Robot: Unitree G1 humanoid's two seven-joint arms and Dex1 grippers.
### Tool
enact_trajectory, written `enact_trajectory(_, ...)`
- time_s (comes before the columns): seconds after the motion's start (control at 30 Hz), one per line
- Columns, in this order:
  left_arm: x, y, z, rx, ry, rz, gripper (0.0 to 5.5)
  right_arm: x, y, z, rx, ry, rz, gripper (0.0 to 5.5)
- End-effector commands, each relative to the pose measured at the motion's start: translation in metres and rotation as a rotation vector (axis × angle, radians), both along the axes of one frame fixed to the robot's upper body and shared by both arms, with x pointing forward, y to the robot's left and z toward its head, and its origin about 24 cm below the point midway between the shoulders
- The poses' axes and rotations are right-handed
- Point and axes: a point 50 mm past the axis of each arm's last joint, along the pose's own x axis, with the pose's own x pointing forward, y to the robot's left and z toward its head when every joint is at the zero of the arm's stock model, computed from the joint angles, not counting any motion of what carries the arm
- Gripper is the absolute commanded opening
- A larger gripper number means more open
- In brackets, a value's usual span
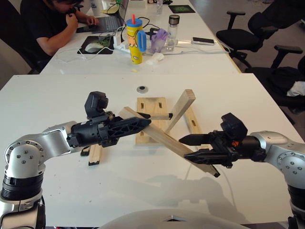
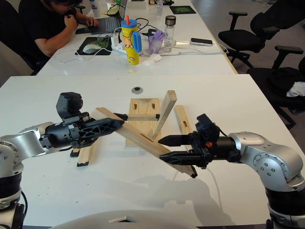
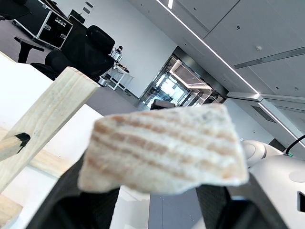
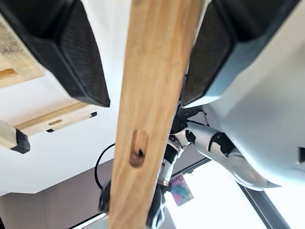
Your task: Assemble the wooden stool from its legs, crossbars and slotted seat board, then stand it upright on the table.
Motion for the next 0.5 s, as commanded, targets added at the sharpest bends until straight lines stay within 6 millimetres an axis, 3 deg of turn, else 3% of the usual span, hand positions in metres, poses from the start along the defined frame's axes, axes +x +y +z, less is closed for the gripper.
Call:
enact_trajectory(0.03,0.001,0.02,-0.002,0.094,-0.001,0.047,2.02,0.01,-0.014,0.0,0.014,0.043,-0.109,3.44)
enact_trajectory(0.13,0.005,0.038,-0.002,0.167,-0.013,0.11,2.02,0.015,-0.007,-0.011,-0.041,0.048,-0.177,3.63)
enact_trajectory(0.33,0.011,0.087,0.003,0.356,-0.052,0.222,2.02,0.017,0.03,-0.059,-0.121,0.12,-0.323,3.63)
enact_trajectory(0.5,0.023,0.117,0.018,0.432,-0.126,0.301,2.02,0.024,0.061,-0.083,-0.144,0.147,-0.439,3.63)
